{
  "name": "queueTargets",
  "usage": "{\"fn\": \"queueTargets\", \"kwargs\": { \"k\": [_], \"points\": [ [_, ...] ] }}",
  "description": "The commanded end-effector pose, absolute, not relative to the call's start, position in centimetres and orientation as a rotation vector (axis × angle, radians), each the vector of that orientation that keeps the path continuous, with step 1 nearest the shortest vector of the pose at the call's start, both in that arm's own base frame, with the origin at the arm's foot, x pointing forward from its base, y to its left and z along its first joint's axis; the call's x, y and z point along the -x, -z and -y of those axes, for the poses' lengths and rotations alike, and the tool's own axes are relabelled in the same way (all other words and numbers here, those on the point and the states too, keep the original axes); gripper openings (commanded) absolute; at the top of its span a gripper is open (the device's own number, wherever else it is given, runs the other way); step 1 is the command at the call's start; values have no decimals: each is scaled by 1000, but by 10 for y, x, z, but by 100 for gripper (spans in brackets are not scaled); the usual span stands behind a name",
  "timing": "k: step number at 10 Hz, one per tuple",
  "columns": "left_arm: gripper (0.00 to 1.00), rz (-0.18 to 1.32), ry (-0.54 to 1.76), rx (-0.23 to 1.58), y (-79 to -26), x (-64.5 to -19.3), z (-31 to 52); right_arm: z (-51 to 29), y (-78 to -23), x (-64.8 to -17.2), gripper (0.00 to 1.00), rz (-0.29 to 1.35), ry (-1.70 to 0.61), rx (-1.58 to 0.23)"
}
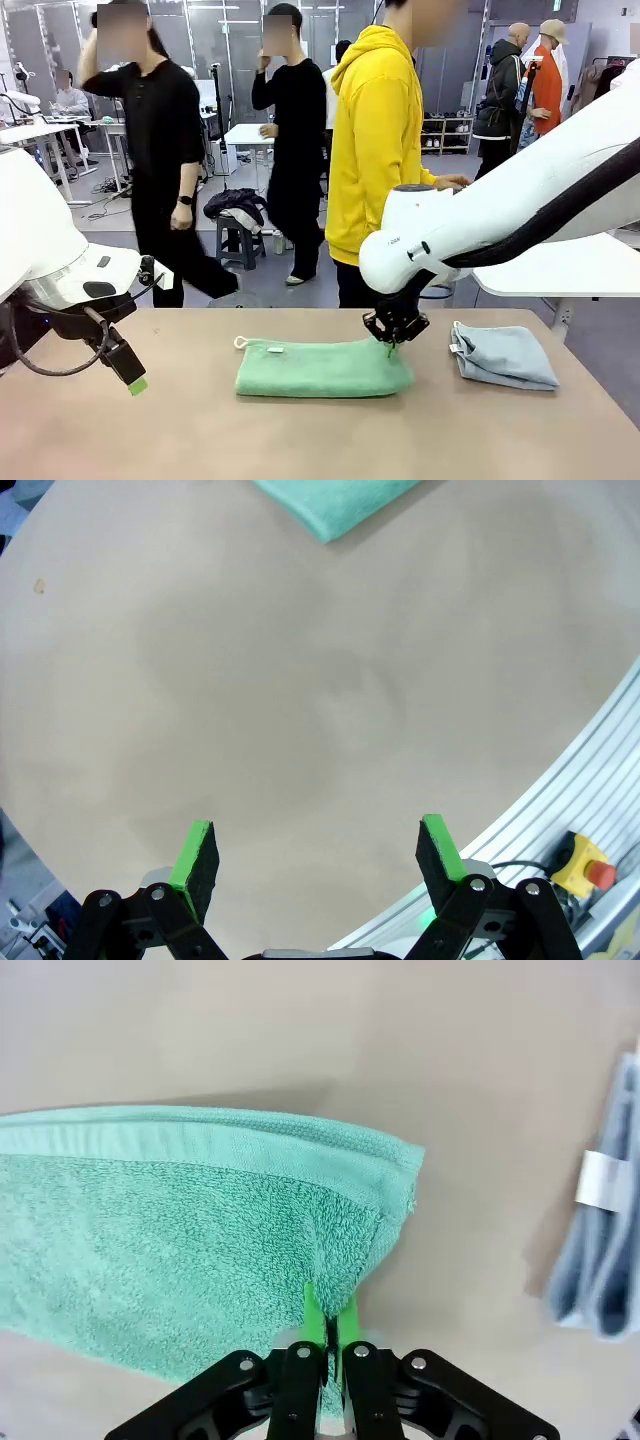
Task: Fold the towels and place them in the basket.
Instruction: When a person lays out a Towel with hook on the table, fold it in half twice.
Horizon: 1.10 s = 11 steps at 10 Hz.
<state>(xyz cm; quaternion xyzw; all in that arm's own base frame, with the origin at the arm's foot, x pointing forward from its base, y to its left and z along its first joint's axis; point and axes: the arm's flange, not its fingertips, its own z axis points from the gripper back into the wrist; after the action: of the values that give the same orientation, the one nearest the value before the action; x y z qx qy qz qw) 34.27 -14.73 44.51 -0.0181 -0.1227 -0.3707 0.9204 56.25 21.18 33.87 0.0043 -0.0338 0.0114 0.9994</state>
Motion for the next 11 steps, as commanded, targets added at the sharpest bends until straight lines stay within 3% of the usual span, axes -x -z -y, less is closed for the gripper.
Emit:
{"fn": "queueTargets", "kwargs": {
  "k": [1, 6, 11],
  "points": [
    [100, 262, 765, 33, -444, -345, 148, -196, -355, -551, 0, 115, -11, 137],
    [100, 262, 765, 33, -444, -345, 148, -201, -405, -538, 0, 164, -76, 155],
    [100, 262, 765, 33, -444, -345, 148, -274, -434, -535, 0, 138, -115, 13]
  ]
}}
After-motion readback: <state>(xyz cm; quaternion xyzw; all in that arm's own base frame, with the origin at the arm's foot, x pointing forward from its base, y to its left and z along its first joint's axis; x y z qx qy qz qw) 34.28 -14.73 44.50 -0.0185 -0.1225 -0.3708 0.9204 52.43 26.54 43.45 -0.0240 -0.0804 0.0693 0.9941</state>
